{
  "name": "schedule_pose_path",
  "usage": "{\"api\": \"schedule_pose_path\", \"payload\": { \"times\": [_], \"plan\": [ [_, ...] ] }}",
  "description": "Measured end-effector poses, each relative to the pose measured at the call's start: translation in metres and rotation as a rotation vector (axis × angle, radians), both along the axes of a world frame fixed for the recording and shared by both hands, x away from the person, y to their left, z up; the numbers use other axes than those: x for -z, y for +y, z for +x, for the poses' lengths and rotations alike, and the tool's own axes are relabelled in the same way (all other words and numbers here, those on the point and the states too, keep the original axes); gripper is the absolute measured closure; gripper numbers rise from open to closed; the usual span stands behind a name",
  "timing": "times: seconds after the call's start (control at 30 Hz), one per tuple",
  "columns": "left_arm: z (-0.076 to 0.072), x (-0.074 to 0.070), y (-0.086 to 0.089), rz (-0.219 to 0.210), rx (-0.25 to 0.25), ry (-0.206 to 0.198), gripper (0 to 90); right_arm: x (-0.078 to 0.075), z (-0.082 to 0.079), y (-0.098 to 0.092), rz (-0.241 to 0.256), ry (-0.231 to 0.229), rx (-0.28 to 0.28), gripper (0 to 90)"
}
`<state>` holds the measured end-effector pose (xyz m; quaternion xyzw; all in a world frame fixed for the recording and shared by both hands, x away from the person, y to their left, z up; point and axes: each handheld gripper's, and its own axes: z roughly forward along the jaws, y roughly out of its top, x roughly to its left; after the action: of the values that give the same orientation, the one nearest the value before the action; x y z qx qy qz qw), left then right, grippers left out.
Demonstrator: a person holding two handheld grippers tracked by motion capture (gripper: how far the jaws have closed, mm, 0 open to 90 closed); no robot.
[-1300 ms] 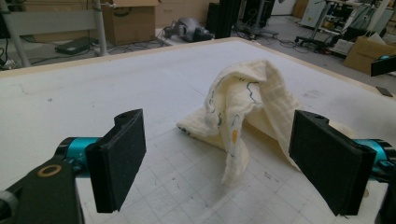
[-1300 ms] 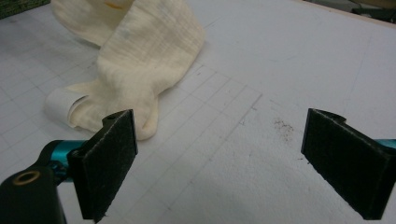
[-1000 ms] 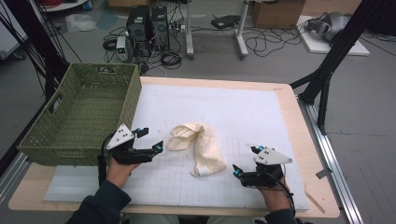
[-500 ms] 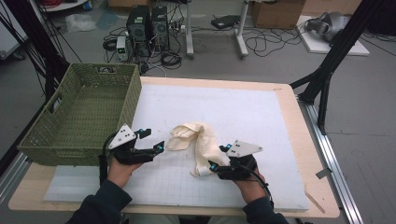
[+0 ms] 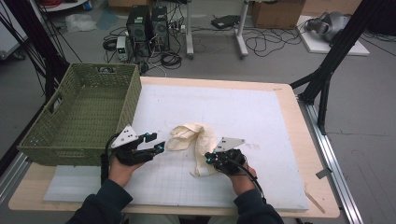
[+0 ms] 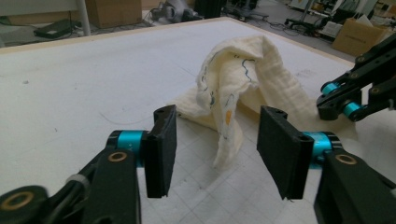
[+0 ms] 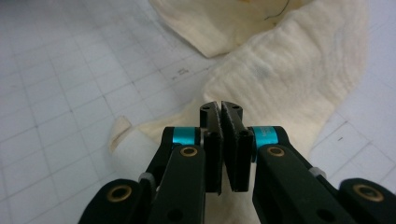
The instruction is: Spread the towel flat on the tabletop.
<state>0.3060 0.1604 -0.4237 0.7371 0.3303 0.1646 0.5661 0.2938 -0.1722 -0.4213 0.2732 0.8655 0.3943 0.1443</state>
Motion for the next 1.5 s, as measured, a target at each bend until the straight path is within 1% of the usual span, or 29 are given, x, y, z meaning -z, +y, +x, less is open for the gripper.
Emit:
{"api": "schedule_pose_path", "payload": {
  "times": [0.1, 0.13, 0.17, 0.2, 0.27, 0.33, 0.4, 0.43, 0.47, 0.5, 0.53, 0.63, 0.67, 0.73, 0.77, 0.8, 0.87, 0.9, 1.0, 1.03, 1.07, 1.1, 1.2, 1.27, 1.3, 1.33, 1.4, 1.43, 1.5],
  "plan": [
    [0.004, 0.001, -0.008, 0.022, 0.001, -0.005, 51.7, -0.004, -0.003, -0.006, 0.030, 0.004, -0.006, 87.4],
    [0.006, 0.002, -0.013, 0.030, 0.009, -0.001, 51.8, -0.004, -0.004, -0.009, 0.037, 0.009, -0.002, 87.4],
    [0.008, 0.003, -0.018, 0.054, 0.013, -0.001, 52.1, -0.005, -0.004, -0.011, 0.048, 0.011, -0.001, 87.4],
    [0.009, 0.005, -0.023, 0.084, 0.007, -0.005, 53.3, -0.006, -0.004, -0.013, 0.063, 0.018, 0.001, 87.4],
    [0.013, 0.009, -0.031, 0.139, -0.011, 0.004, 54.8, -0.007, -0.005, -0.016, 0.086, 0.023, 0.006, 87.4],
    [0.017, 0.014, -0.035, 0.168, -0.031, 0.014, 54.8, -0.009, -0.006, -0.018, 0.103, 0.026, 0.006, 87.5],
    [0.020, 0.018, -0.037, 0.199, -0.044, 0.021, 57.3, -0.010, -0.007, -0.020, 0.111, 0.031, 0.012, 87.5],
    [0.021, 0.020, -0.038, 0.213, -0.048, 0.027, 61.1, -0.011, -0.007, -0.022, 0.112, 0.020, 0.013, 87.4],
    [0.022, 0.022, -0.039, 0.232, -0.043, 0.026, 67.5, -0.012, -0.007, -0.023, 0.117, 0.021, 0.026, 87.5],
    [0.022, 0.023, -0.040, 0.258, -0.036, 0.025, 76.9, -0.012, -0.008, -0.025, 0.127, 0.018, 0.033, 87.5],
    [0.022, 0.024, -0.040, 0.270, -0.036, 0.019, 85.8, -0.013, -0.008, -0.028, 0.134, 0.015, 0.042, 87.5],
    [0.021, 0.021, -0.037, 0.256, -0.039, 0.013, 87.3, -0.016, -0.007, -0.038, 0.153, 0.000, 0.081, 87.5],
    [0.021, 0.020, -0.036, 0.242, -0.045, 0.018, 87.3, -0.018, -0.008, -0.042, 0.159, 0.001, 0.101, 87.5],
    [0.021, 0.019, -0.031, 0.228, -0.051, 0.019, 87.3, -0.020, -0.006, -0.054, 0.180, 0.000, 0.137, 87.6],
    [0.021, 0.019, -0.031, 0.228, -0.051, 0.019, 87.3, -0.020, -0.006, -0.054, 0.180, 0.000, 0.137, 87.6],
    [0.021, 0.017, -0.028, 0.212, -0.059, 0.021, 87.3, -0.024, -0.005, -0.068, 0.197, -0.007, 0.177, 87.6],
    [0.021, 0.016, -0.026, 0.207, -0.065, 0.018, 87.3, -0.027, -0.003, -0.077, 0.208, -0.016, 0.207, 87.6],
    [0.021, 0.017, -0.026, 0.205, -0.066, 0.020, 87.3, -0.028, -0.001, -0.082, 0.213, -0.020, 0.227, 87.6],
    [0.022, 0.017, -0.026, 0.217, -0.066, 0.020, 87.3, -0.025, 0.011, -0.096, 0.233, 0.007, 0.292, 87.6],
    [0.021, 0.017, -0.026, 0.221, -0.063, 0.020, 87.3, -0.024, 0.015, -0.099, 0.239, 0.009, 0.308, 87.7],
    [0.021, 0.017, -0.027, 0.224, -0.062, 0.020, 87.3, -0.022, 0.021, -0.103, 0.245, 0.014, 0.338, 87.7],
    [0.021, 0.017, -0.027, 0.226, -0.060, 0.018, 87.3, -0.021, 0.026, -0.106, 0.241, 0.020, 0.365, 87.7],
    [0.021, 0.018, -0.028, 0.227, -0.049, 0.021, 87.3, -0.015, 0.043, -0.113, 0.203, 0.014, 0.451, 87.7],
    [0.020, 0.018, -0.029, 0.230, -0.037, 0.021, 87.3, -0.008, 0.053, -0.119, 0.194, 0.019, 0.520, 87.8],
    [0.020, 0.018, -0.029, 0.230, -0.037, 0.021, 87.3, -0.008, 0.053, -0.119, 0.194, 0.019, 0.520, 87.8],
    [0.020, 0.017, -0.029, 0.229, -0.029, 0.018, 87.4, -0.003, 0.062, -0.125, 0.172, 0.013, 0.576, 87.9],
    [0.019, 0.017, -0.030, 0.228, -0.025, 0.017, 87.4, -0.001, 0.069, -0.129, 0.166, 0.031, 0.610, 87.9],
    [0.019, 0.017, -0.030, 0.229, -0.019, 0.017, 87.3, -0.001, 0.071, -0.130, 0.151, 0.035, 0.621, 87.8],
    [0.018, 0.017, -0.031, 0.234, -0.012, 0.018, 87.3, 0.000, 0.073, -0.131, 0.137, 0.044, 0.619, 87.6]
  ]
}}
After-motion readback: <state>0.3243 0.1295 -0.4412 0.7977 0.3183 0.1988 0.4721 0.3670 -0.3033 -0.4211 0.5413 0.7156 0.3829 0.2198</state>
